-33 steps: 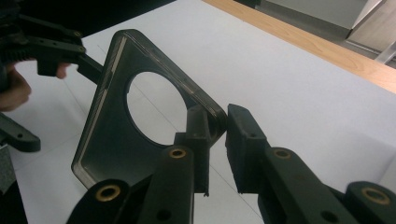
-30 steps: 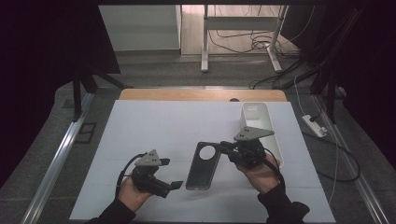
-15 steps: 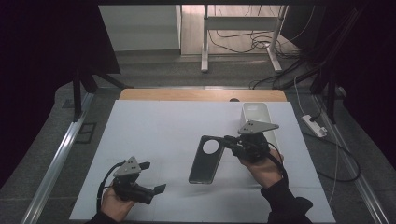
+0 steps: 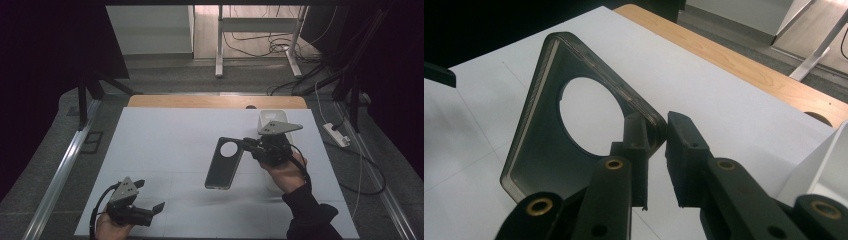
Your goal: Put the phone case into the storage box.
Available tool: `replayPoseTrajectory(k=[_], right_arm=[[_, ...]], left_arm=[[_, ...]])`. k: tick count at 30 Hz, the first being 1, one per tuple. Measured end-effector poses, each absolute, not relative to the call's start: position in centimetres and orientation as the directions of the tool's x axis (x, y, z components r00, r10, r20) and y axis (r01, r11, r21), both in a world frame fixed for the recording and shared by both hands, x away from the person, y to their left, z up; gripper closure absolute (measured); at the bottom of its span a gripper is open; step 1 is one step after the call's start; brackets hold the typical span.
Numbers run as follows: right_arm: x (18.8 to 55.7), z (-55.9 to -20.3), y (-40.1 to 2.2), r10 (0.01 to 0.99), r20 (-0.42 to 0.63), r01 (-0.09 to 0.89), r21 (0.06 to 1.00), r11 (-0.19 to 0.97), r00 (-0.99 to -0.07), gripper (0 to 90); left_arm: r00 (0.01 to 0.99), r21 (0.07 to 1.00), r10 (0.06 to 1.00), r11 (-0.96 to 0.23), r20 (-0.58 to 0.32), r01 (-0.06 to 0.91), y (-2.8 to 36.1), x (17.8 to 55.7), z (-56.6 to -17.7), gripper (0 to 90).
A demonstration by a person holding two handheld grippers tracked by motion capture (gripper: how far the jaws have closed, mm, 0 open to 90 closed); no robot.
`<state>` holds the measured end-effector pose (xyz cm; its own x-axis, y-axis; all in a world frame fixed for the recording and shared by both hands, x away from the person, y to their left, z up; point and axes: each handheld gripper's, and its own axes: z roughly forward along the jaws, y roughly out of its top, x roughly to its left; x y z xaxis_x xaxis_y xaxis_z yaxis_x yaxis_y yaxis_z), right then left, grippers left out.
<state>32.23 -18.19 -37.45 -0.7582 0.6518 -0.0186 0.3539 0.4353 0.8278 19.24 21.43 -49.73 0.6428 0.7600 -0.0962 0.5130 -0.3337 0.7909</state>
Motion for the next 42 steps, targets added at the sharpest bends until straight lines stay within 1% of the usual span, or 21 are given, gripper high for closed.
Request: replayPoseTrajectory(k=[6,17,25,29,34,38,42], right_arm=[[32.9,-37.0,-18.5,0.659,-0.029,0.354,0.825,0.44,-0.751,78.3],[34.2,-36.2,-19.4,0.681,-0.035,0.357,0.831,0.427,-0.731,78.3],[35.1,-35.6,-20.2,0.7,-0.041,0.36,0.834,0.417,-0.713,78.3],[35.6,-35.4,-20.4,0.708,-0.048,0.361,0.834,0.417,-0.705,78.3],[36.0,-35.3,-20.6,0.711,-0.053,0.36,0.834,0.418,-0.701,78.3],[36.5,-35.1,-20.9,0.715,-0.063,0.356,0.834,0.421,-0.696,78.3],[37.1,-34.8,-21.3,0.73,-0.065,0.361,0.837,0.411,-0.681,78.3]], left_arm=[[0.604,0.793,0.792,-0.315,-0.082,0.521,22.3,18.6,-49.9,0.0],[0.546,0.786,0.832,-0.271,-0.099,0.556,23.9,17.8,-50.3,0.0],[0.519,0.791,0.849,-0.252,-0.095,0.557,24.7,17.1,-50.4,0.0],[0.519,0.792,0.85,-0.253,-0.093,0.556,24.8,17.1,-50.4,0.0],[0.514,0.786,0.855,-0.272,-0.068,0.556,24.8,17.0,-50.4,0.0],[0.514,0.782,0.854,-0.264,-0.083,0.564,24.9,17.2,-50.4,0.0],[0.517,0.775,0.852,-0.273,-0.079,0.57,24.8,17.3,-50.5,0.0]])
